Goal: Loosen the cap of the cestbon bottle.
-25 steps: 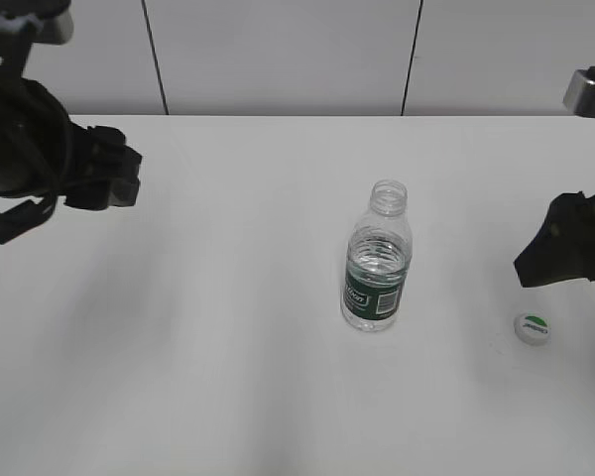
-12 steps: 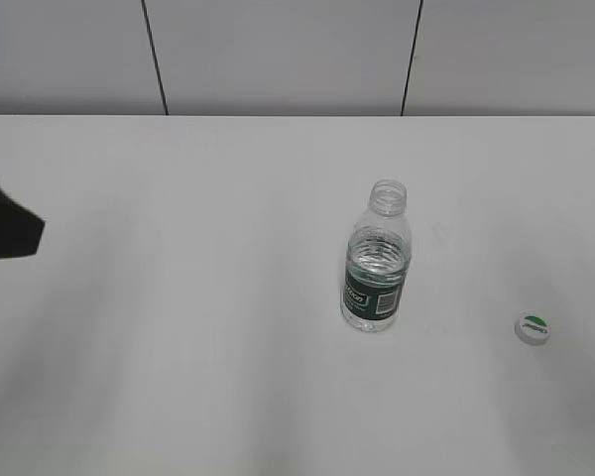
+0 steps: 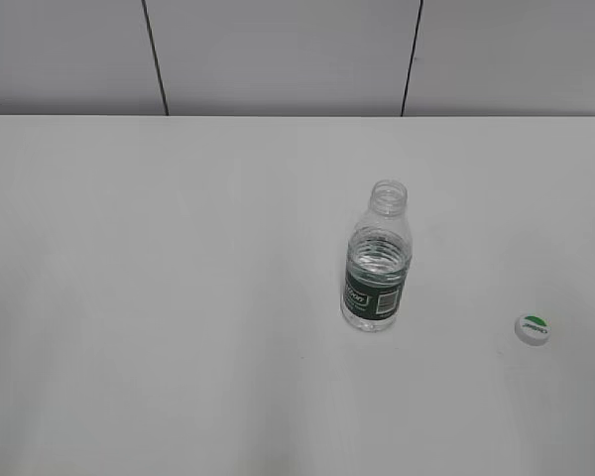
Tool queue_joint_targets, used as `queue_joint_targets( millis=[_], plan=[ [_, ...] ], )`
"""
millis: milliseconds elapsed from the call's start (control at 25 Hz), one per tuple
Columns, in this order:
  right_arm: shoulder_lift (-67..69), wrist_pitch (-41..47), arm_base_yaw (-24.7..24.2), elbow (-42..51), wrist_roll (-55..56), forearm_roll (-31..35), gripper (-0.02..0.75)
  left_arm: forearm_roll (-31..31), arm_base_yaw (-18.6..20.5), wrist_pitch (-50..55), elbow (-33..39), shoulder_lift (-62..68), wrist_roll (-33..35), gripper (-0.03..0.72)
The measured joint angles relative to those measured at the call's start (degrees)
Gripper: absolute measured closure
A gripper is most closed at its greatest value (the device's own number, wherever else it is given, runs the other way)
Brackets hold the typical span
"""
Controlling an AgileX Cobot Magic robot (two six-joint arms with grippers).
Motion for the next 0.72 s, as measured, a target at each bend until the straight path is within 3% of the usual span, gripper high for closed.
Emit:
queue_joint_targets(
  millis=[280,720],
  plan=[
    [-11.78,1.51,0.00,0.00,0.00,-2.57,0.189,-0.24,-0.07,3.10,2.29,-13.25,5.27,0.167],
    [-14.62,2.82,0.00,0.16,-3.63,-5.19,0.189,-1.69,-0.07,3.04,2.69,-13.86,9.66,0.169]
  ],
)
